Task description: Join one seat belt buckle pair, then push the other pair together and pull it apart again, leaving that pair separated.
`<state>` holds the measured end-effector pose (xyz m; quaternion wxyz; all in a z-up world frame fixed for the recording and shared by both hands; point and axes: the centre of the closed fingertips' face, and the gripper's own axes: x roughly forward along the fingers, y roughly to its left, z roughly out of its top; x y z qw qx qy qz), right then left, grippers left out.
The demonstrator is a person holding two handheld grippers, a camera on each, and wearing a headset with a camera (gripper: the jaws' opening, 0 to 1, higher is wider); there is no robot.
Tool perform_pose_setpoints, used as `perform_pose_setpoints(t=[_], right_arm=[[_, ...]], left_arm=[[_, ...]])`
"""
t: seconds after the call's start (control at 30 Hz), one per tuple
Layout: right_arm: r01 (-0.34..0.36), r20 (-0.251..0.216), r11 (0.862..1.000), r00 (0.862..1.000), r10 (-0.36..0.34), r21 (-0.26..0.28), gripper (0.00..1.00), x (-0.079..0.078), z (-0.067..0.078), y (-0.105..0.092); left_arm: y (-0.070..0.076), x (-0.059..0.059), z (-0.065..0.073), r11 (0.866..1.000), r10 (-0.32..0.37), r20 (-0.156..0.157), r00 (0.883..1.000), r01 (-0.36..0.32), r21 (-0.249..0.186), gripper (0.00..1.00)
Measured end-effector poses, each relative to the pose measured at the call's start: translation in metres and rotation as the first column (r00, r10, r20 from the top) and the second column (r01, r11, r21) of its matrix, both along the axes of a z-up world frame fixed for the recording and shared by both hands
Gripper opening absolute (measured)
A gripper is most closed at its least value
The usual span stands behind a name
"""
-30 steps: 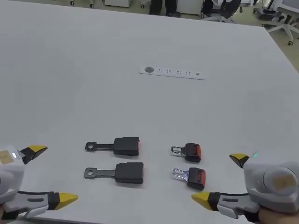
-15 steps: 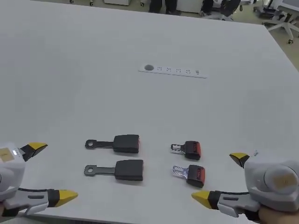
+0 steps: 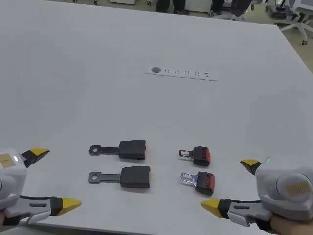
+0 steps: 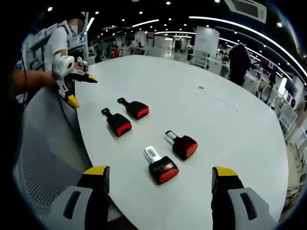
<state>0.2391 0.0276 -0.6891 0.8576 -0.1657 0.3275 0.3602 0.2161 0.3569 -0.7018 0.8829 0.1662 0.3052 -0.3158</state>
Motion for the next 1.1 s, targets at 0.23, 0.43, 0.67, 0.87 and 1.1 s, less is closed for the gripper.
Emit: perform_pose_setpoints(t=[0.23,0.43,0.67,0.87,1.1], right_arm=[[-0.002,0.000,1.000,1.000,0.002,0.003,0.89,0.0006,-0.0004,0.0021],[-0.010,-0.005,1.000,1.000,0.010,0.002,0.89,-0.0016,-0.0024,0.0054],[-0.014,-0.006,1.000,1.000,0.014,0.001,0.89,-0.0004,-0.0016,0.0064],[-0.019,-0.006,1.000,1.000,0.019,0.000,0.89,0.0013,-0.0016,0.0065],[-0.028,-0.008,1.000,1.000,0.028,-0.001,0.88,0.0017,-0.0023,0.0090]], left_arm=[[-0.0045,-0.0018,0.0032,1.000,-0.001,0.001,1.000,0.001,0.001,0.91],[-0.0042,-0.0028,0.0022,1.000,-0.008,-0.004,1.000,0.008,0.005,0.91],[-0.0009,-0.0016,-0.0027,1.000,-0.010,-0.011,1.000,0.010,0.008,0.91],[-0.0015,-0.0013,-0.0025,1.000,-0.010,-0.013,1.000,0.010,0.010,0.91],[-0.0019,-0.0013,-0.0027,1.000,-0.013,-0.014,1.000,0.013,0.011,0.90]])
